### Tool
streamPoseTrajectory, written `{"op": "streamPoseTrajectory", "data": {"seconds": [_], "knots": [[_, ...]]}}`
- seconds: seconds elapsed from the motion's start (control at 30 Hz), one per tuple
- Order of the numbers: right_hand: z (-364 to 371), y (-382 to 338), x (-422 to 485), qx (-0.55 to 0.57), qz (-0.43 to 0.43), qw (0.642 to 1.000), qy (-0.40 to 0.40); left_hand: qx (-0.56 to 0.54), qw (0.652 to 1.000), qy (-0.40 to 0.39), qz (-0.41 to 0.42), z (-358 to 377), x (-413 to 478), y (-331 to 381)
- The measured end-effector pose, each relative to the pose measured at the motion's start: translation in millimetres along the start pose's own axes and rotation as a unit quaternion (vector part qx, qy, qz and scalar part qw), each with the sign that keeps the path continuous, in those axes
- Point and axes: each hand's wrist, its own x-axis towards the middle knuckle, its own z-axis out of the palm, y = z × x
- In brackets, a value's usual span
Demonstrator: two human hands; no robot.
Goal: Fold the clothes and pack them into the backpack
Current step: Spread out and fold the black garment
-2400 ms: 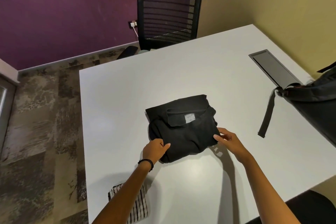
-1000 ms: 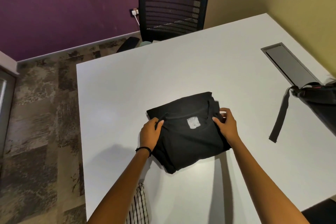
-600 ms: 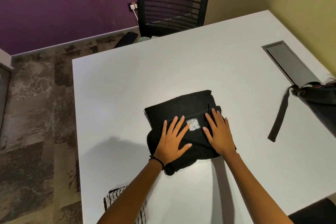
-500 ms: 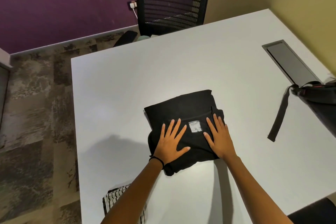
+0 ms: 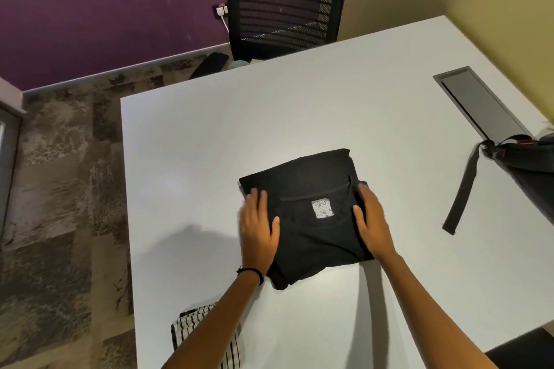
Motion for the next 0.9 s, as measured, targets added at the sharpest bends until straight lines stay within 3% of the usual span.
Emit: {"op": "streamPoseTrajectory", "data": {"seconds": [0.07,0.1,0.2,0.27,0.33,0.43,0.6,0.8,0.9], "knots": [[-4,-5,0,0.021,0.045,0.996,0.071,-0.024,0.984,0.040,-0.170,-8,-2,1],[-3,-7,2,0.023,0.080,0.993,0.086,-0.025,0.974,0.019,-0.224,-13,-2,1],[2,-9,9,0.045,0.184,0.979,0.072,-0.098,0.938,-0.100,-0.316,-16,4,-4],[3,-10,15,0.052,0.209,0.974,0.066,-0.163,0.906,-0.170,-0.351,-16,7,-2],[2,-13,19,0.054,0.218,0.973,0.056,-0.174,0.899,-0.184,-0.357,-16,7,0],[-5,-17,21,0.071,0.236,0.968,0.049,-0.138,0.918,-0.151,-0.339,-21,10,3],[-22,-32,21,0.118,0.237,0.958,0.112,-0.169,0.946,-0.085,-0.263,-46,17,16],[-24,-43,14,0.187,0.218,0.942,0.175,-0.333,0.908,-0.059,-0.248,-64,20,27],[-19,-35,16,0.145,0.196,0.965,0.098,-0.355,0.893,-0.066,-0.270,-54,24,17]]}}
